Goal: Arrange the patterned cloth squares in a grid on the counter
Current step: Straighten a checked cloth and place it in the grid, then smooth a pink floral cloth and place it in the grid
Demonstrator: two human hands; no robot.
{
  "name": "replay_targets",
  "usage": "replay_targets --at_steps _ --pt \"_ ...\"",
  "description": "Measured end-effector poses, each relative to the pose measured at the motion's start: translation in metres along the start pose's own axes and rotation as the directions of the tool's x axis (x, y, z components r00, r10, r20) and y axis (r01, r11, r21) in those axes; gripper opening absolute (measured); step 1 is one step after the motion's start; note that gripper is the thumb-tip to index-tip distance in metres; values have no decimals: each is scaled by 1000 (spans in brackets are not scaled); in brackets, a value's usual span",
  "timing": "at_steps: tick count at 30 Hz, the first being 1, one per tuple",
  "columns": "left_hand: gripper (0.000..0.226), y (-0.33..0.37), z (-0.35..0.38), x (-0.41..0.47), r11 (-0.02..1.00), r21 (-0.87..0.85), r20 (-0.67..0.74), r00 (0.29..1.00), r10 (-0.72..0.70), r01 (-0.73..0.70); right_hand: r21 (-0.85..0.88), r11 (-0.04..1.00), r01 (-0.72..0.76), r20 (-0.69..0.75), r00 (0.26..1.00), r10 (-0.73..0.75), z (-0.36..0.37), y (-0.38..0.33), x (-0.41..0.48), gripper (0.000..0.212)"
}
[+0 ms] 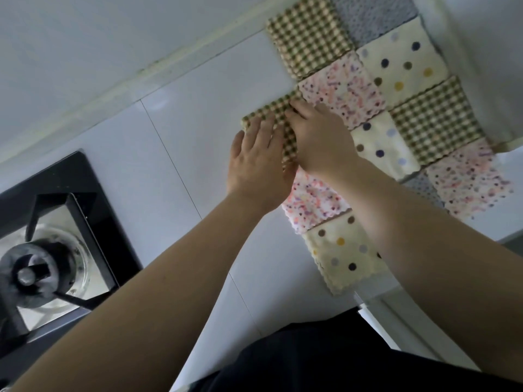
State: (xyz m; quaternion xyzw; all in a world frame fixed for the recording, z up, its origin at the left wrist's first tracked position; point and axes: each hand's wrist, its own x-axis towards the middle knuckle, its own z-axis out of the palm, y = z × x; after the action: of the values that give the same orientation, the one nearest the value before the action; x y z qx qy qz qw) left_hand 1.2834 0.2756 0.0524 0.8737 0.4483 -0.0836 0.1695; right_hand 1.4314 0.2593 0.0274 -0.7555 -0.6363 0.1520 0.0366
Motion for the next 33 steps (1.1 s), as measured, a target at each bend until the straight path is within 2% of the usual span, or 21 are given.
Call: replay_targets --at_steps 2,5,8,11,14,18,24,29,33 --pt "74 0 5 0 1000 -26 75 997 -6 8 -12 1000 10 50 999 -9 -3 0 -2 54" --pt "74 -3 5 -3 998 -59 110 994 7 -1 18 1000 -1 97 995 -1 -7 -1 -3 64" --pt "70 -6 -5 -11 996 -89 101 995 21 -12 29 999 -13 61 998 11 -12 -7 -4 52" --pt "57 -13 -16 -28 990 -143 29 1000 -4 8 46 998 -45 -14 999 46 -22 -17 -14 39" --pt "40 -26 -22 -57 968 -242 -40 996 -79 67 67 994 -91 -93 991 97 -25 -33 -34 23" --pt "30 -45 -29 -108 901 -370 -67 961 -270 227 208 973 -99 -69 991 115 -23 -73 -64 29" --pt "24 -89 -35 -205 781 -501 -78 880 -469 372 269 962 55 10 998 -60 -12 -160 -110 25" --pt "18 -129 -35 -310 687 -612 -137 803 -580 392 254 957 142 73 983 -166 -10 -250 -163 26" --pt "17 -162 -31 -414 646 -644 -173 745 -645 410 298 921 251 36 961 -274 0 -332 -224 30"
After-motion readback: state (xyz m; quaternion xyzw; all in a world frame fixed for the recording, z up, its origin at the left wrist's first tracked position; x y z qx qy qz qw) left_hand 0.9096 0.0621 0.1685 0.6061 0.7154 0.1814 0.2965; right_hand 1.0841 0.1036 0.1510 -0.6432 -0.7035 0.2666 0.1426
